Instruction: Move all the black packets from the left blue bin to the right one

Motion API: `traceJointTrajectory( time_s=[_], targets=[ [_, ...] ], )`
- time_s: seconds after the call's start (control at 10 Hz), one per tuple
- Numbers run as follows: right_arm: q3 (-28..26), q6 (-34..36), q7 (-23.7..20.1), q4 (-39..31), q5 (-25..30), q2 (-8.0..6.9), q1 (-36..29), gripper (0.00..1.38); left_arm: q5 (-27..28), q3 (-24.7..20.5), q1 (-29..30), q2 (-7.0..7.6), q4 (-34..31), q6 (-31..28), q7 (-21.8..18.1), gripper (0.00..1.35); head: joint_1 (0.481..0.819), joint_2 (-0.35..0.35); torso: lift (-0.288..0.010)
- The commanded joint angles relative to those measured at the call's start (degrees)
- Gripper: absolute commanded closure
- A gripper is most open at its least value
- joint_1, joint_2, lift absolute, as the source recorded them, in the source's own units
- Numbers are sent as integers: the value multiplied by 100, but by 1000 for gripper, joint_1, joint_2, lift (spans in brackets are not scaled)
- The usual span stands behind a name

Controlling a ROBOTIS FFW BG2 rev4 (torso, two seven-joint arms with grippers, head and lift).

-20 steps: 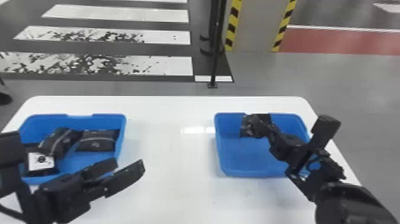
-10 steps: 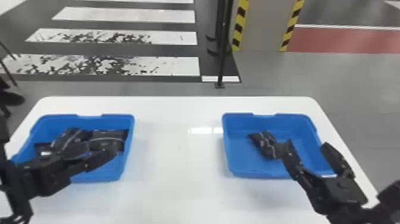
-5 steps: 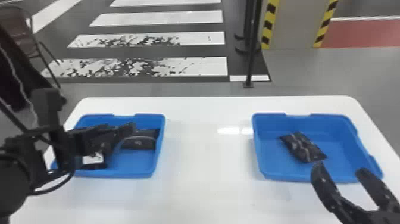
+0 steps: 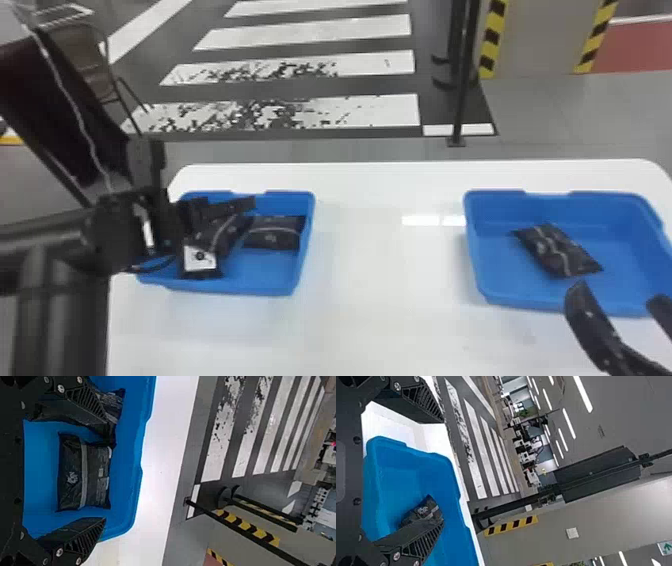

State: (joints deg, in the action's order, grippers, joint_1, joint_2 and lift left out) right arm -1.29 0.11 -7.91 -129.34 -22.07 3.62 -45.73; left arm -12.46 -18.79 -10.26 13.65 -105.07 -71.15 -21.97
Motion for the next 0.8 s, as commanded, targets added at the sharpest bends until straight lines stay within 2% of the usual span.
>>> traceJointTrajectory(
  time_s=[0.0, 0.4, 0.5, 0.7],
  targets=[
    [15, 17, 0, 17, -44, 7, 3, 137, 12, 234, -381, 42, 657, -42, 8, 174, 695, 183, -138],
    [38, 87, -9, 45, -158, 16, 17, 139, 275, 565, -873, 7, 1669, -98, 175, 191, 695, 159, -138],
    [38, 101, -9, 60, -181, 16, 17, 139, 355, 554, -958, -20, 1796, -98, 255, 197, 695, 159, -138],
    [38, 144, -27, 74, -227, 25, 17, 144, 401, 599, -1295, -37, 2442, 42, 334, 197, 695, 171, -138]
  ],
)
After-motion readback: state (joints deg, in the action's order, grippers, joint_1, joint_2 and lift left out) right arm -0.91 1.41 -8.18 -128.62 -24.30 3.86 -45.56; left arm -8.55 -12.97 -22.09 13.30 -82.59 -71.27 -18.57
